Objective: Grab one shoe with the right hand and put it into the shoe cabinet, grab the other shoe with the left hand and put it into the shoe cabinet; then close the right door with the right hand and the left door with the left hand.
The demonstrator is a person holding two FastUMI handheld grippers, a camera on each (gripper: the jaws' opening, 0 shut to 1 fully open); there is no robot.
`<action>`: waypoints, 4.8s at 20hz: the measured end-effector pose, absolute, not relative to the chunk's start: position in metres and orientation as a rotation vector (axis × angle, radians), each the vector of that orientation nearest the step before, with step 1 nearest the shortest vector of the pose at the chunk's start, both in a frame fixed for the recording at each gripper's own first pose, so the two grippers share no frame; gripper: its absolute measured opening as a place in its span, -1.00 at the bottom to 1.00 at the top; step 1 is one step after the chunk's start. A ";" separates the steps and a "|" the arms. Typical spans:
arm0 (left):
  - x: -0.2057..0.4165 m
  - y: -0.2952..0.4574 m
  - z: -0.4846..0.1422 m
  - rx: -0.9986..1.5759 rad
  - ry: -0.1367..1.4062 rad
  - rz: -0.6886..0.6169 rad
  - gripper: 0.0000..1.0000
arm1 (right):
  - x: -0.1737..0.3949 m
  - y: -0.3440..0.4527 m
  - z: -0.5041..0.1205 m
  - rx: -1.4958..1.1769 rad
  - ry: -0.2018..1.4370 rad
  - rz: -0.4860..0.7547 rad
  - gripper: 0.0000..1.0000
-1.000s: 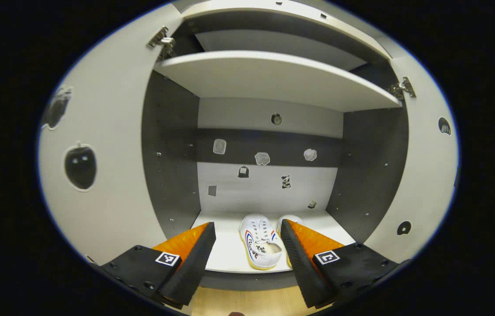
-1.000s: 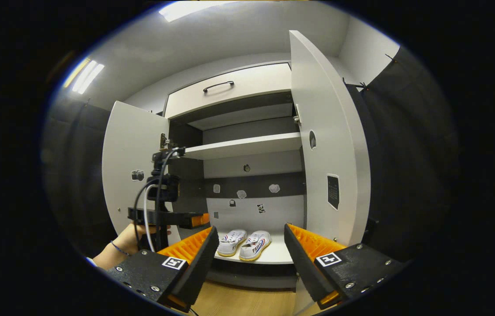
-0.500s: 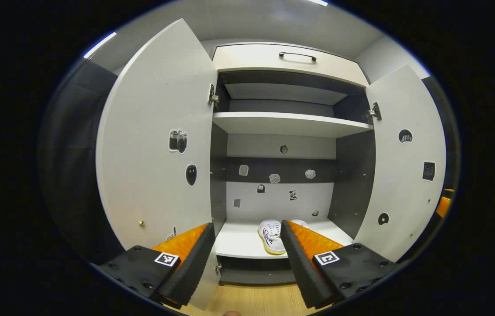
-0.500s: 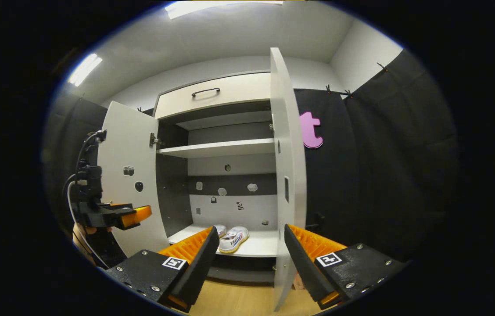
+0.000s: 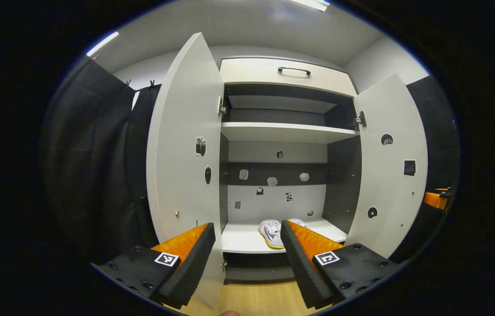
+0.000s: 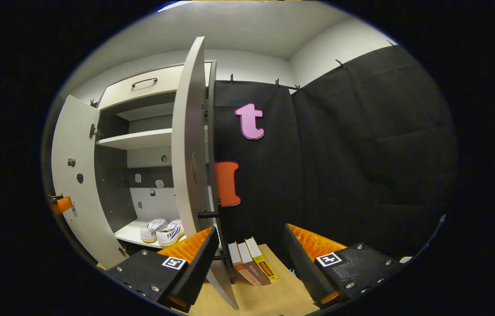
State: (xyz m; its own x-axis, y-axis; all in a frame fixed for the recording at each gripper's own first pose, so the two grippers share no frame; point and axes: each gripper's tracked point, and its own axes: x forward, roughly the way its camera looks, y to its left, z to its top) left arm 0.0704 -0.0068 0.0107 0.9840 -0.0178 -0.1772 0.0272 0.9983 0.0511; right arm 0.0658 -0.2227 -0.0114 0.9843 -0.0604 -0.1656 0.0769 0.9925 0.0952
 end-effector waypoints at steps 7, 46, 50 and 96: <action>0.048 0.031 0.018 0.061 0.180 -0.023 0.92 | 0.076 -0.202 -0.028 0.097 0.212 -0.018 0.77; 0.042 0.163 0.000 -0.071 0.187 -0.014 0.94 | 0.210 0.092 -0.073 0.145 0.202 0.181 0.55; 0.056 0.160 -0.009 -0.075 0.198 -0.041 0.94 | 0.208 0.086 -0.071 0.129 0.221 0.186 0.58; 0.212 -0.089 -0.066 -0.038 0.244 -0.207 0.91 | 0.055 -0.144 0.015 0.093 0.062 -0.027 0.84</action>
